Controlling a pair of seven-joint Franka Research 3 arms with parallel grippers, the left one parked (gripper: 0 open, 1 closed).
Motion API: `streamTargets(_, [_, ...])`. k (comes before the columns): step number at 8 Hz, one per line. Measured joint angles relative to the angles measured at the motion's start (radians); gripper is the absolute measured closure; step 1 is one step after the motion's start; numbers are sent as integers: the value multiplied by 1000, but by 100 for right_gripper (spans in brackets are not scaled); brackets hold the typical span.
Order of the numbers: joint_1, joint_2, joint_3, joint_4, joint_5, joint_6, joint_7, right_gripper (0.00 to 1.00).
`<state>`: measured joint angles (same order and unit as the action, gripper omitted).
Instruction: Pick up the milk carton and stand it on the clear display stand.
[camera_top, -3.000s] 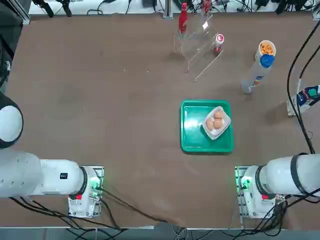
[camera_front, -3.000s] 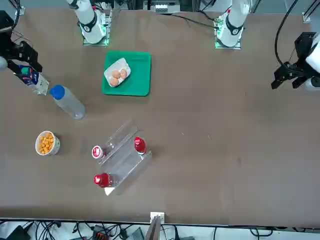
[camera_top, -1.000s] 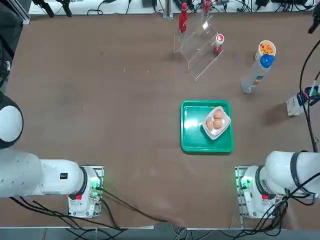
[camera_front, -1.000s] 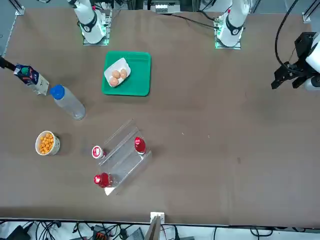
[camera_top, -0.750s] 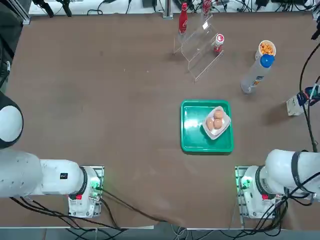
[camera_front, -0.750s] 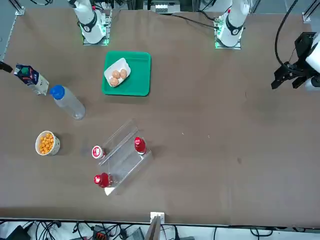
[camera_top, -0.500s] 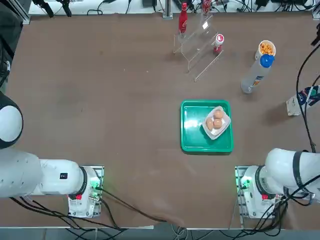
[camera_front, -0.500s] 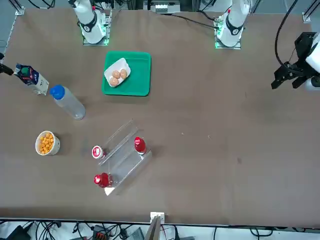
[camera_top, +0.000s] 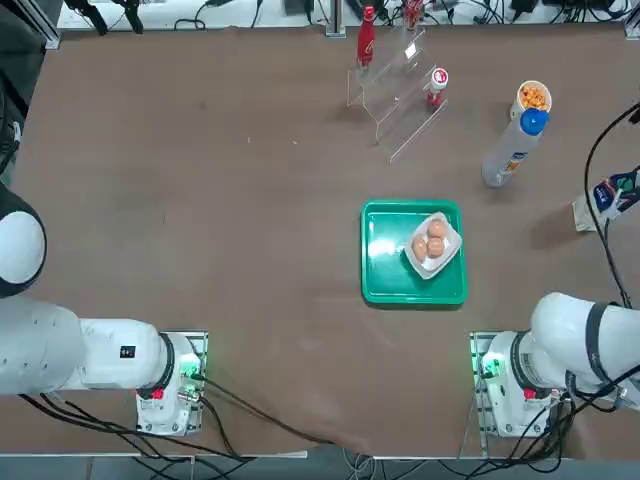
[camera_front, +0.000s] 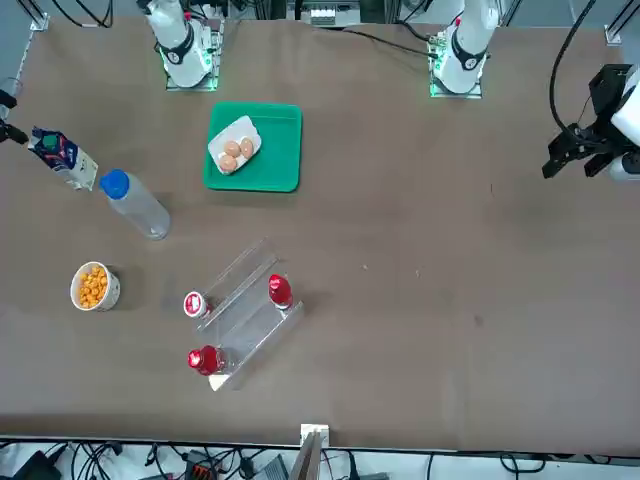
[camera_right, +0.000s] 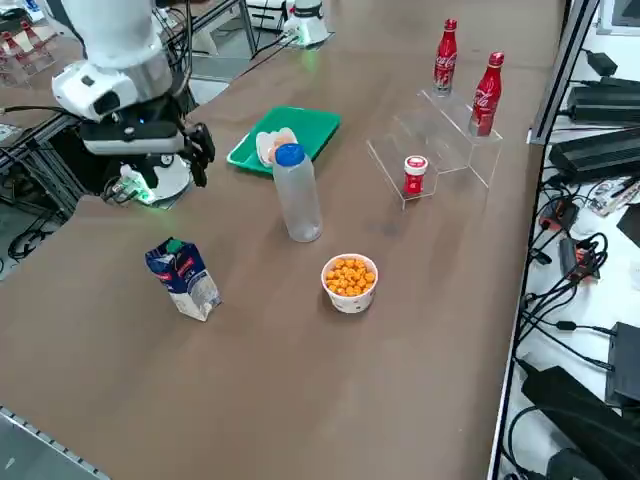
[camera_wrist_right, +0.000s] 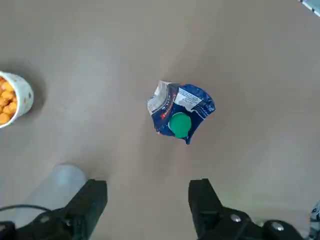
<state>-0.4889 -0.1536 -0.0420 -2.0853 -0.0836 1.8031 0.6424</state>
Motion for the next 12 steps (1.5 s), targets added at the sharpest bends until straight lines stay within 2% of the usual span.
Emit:
streamTargets(7, [-117, 2, 1, -165, -4, 205, 119, 0])
streamTargets(9, [-123, 7, 1, -179, -4, 232, 146, 0])
streamTargets(12, [-124, 16, 2, -246, -5, 333, 150, 0])
